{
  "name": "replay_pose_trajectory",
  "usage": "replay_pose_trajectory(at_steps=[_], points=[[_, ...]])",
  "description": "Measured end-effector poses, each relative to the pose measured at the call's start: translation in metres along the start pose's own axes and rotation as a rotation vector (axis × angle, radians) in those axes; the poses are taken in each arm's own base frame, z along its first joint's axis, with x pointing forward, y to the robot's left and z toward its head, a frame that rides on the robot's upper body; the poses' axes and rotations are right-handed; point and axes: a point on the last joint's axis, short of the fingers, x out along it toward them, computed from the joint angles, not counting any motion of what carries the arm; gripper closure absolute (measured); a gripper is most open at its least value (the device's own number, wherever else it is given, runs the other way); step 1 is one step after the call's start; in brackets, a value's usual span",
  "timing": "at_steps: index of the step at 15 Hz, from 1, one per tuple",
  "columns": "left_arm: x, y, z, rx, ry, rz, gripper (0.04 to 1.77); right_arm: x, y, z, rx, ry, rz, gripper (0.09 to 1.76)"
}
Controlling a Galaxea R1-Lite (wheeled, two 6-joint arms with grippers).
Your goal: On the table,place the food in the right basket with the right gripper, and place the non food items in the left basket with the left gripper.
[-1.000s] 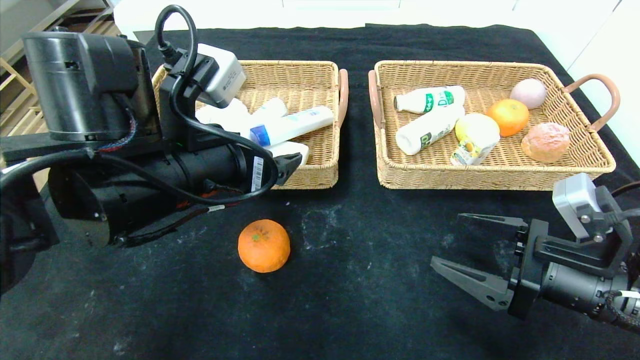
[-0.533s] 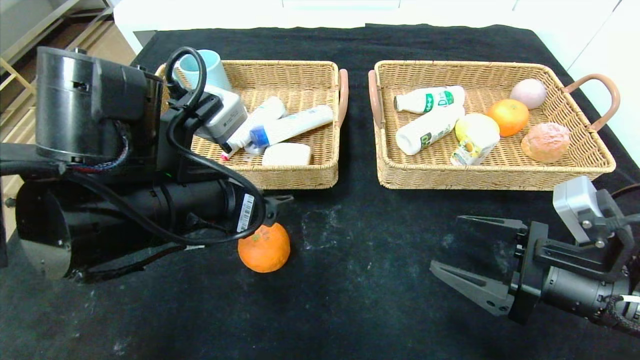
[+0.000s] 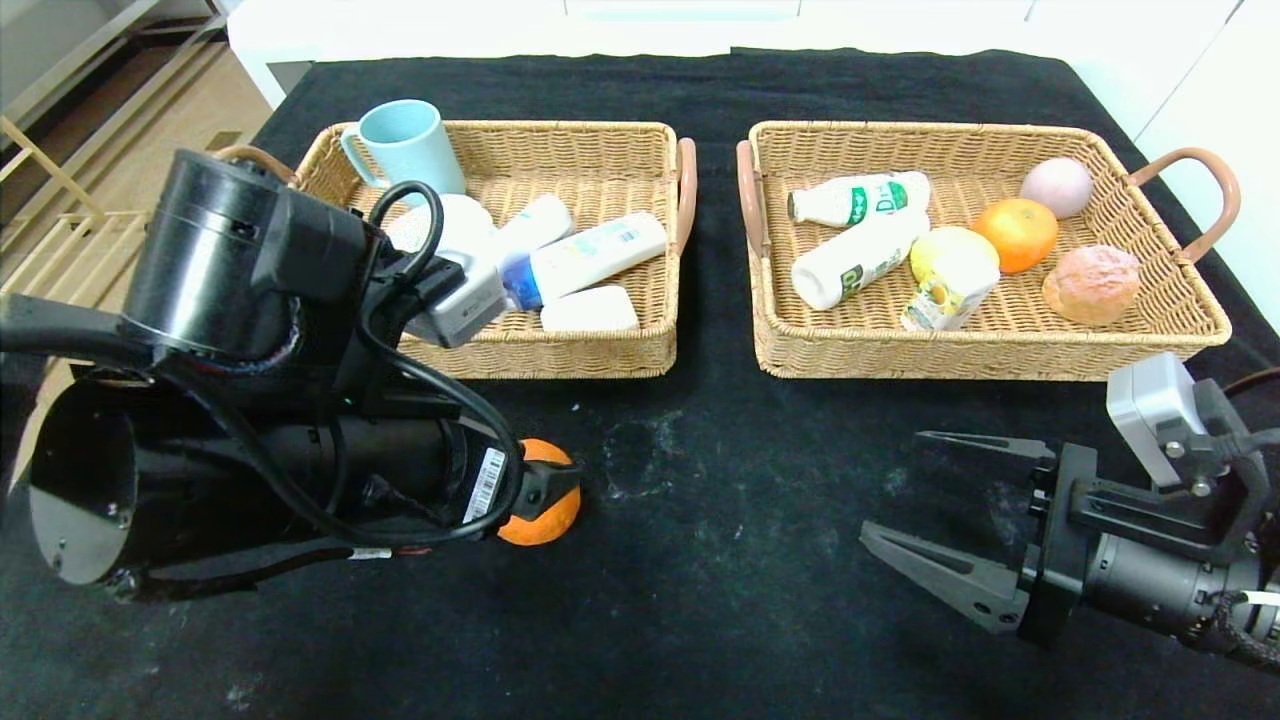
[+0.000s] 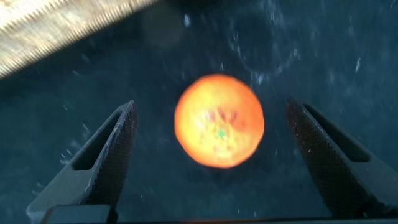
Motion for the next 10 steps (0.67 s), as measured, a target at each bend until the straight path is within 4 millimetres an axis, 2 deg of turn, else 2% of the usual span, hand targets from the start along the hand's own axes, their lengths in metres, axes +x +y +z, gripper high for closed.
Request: replay_pose_trajectory(at_steps=[10], points=[[0.033,-0.004,-0.012,-0.019,0.106,0.021,0.09,0.0,0.0,-0.001,0.001,0.003,0.0,0.14]])
